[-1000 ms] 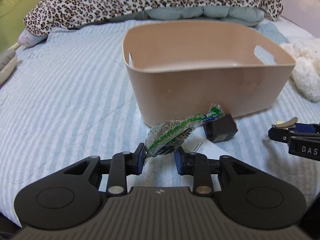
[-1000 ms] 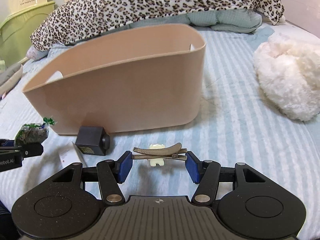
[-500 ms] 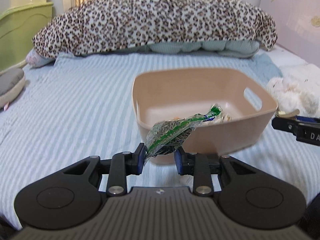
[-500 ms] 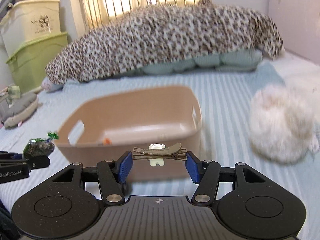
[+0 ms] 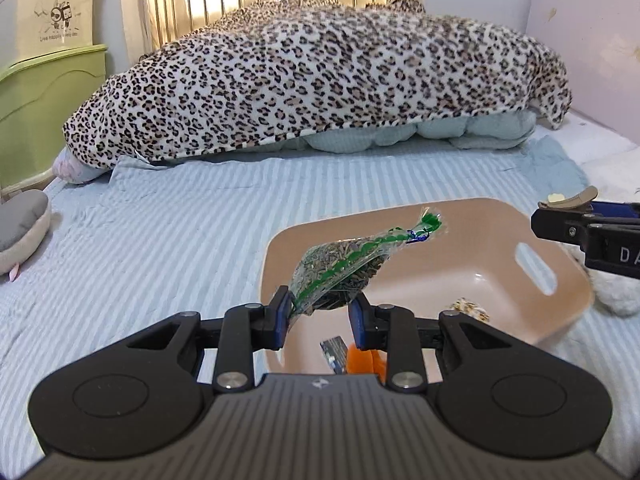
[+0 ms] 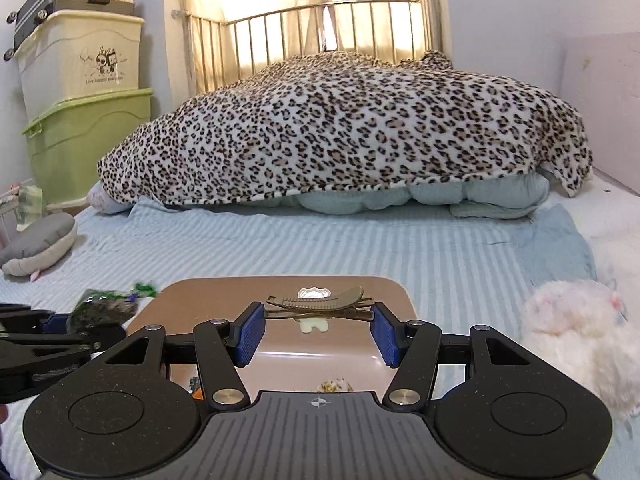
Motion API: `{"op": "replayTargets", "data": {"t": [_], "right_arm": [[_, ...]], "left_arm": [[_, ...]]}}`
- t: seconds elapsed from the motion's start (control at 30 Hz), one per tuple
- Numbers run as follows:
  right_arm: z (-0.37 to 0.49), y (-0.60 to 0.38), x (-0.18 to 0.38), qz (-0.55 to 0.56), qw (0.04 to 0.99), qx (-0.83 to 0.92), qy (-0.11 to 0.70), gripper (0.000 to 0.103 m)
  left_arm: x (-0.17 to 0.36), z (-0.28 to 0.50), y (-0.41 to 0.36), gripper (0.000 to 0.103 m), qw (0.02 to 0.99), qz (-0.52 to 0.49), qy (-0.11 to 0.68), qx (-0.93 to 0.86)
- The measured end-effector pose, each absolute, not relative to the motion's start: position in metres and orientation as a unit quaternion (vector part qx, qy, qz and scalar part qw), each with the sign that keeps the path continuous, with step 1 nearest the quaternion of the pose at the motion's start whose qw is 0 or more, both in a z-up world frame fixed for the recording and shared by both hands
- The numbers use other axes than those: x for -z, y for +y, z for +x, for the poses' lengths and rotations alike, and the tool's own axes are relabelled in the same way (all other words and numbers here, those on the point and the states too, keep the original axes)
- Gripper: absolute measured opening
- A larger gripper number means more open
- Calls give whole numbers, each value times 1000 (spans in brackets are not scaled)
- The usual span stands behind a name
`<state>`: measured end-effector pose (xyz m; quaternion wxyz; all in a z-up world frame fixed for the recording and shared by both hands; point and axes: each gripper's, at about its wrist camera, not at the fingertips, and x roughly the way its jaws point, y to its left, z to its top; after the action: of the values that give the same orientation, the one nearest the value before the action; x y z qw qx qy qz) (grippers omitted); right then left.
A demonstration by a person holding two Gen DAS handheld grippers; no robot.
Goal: Organize objects
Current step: 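Carry the hair clip and tea-leaf bag over the basket and release both, then grasp the black charger with the right tool while the left grasps the white medicine box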
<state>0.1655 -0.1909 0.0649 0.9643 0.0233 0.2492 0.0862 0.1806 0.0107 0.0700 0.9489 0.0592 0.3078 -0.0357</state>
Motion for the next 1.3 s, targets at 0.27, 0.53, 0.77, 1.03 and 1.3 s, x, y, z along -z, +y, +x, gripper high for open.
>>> {"op": "replayTargets", "data": {"t": [0.27,0.53,0.77,1.03,1.3], "right_arm": [[201,-181,-35,4,953,-84,292,55],[211,-176,0,-15,935,-82,344,55],[206,-174,1,-17,933,-85,348,65],[179,-192,-29,4,946,-77,314,92],[136,-199,-35,-6,947,-81,312,96]], "left_arm": [[-30,226,-9,32,930,77,357,34],[8,241,-12,33,906,85,414,27],[-8,232,-12,53,910,84,404,28],[-48,206,-2,75,926,73,369,25],[-50,166,4,79,923,81,376,28]]}}
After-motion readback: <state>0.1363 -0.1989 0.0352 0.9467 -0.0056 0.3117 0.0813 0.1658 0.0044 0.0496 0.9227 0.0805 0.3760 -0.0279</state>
